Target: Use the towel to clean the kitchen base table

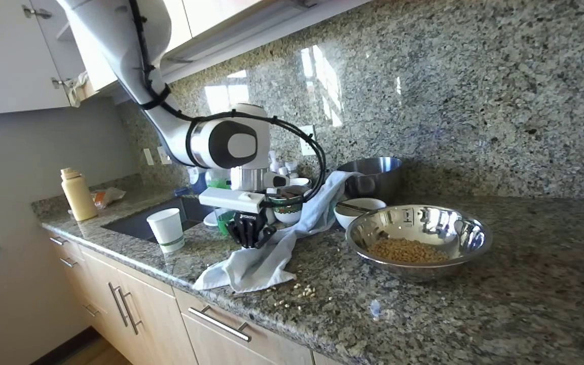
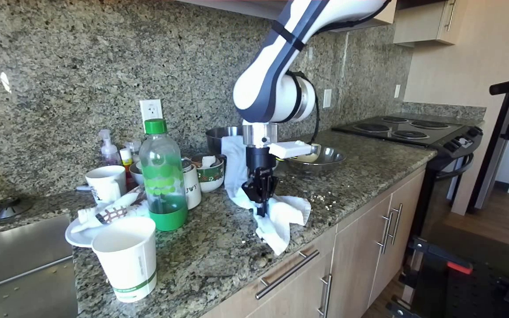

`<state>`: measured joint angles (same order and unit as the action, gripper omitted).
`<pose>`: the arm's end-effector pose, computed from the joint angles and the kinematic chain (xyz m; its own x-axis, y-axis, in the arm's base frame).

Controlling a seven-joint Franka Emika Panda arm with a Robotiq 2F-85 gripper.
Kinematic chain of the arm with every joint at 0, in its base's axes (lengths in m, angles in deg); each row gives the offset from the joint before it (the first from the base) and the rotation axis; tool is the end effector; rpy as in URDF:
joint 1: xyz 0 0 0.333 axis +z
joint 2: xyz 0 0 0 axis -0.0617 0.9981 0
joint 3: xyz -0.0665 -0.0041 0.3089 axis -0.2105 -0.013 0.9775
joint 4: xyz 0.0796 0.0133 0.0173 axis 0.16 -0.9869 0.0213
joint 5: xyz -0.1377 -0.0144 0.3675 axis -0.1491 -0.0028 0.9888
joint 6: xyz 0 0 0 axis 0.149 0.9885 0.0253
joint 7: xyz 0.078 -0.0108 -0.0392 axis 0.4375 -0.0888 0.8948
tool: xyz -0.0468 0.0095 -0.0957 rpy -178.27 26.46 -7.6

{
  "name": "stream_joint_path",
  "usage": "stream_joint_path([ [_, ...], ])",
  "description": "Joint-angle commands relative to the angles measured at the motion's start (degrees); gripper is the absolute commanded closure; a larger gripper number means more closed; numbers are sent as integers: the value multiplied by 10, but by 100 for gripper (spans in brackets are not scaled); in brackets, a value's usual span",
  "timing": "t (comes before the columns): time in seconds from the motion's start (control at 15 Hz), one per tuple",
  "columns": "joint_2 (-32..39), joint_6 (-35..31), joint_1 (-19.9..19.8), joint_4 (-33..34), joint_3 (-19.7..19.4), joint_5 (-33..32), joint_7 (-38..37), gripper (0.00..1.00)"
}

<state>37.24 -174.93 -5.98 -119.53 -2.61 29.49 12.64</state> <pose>0.5528 0.0081 0.1832 0.9894 0.0797 -0.1217 0.0598 -0.9854 -0.1594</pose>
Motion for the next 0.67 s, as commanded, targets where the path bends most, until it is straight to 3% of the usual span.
stream_joint_path([
  [0.0, -24, -21, -26, -62, -32, -8, -28, 100],
  [0.4, -72, -39, -56, -144, -79, -3, -70, 100],
  [0.6, -96, -26, -63, -165, -77, 2, -55, 100],
])
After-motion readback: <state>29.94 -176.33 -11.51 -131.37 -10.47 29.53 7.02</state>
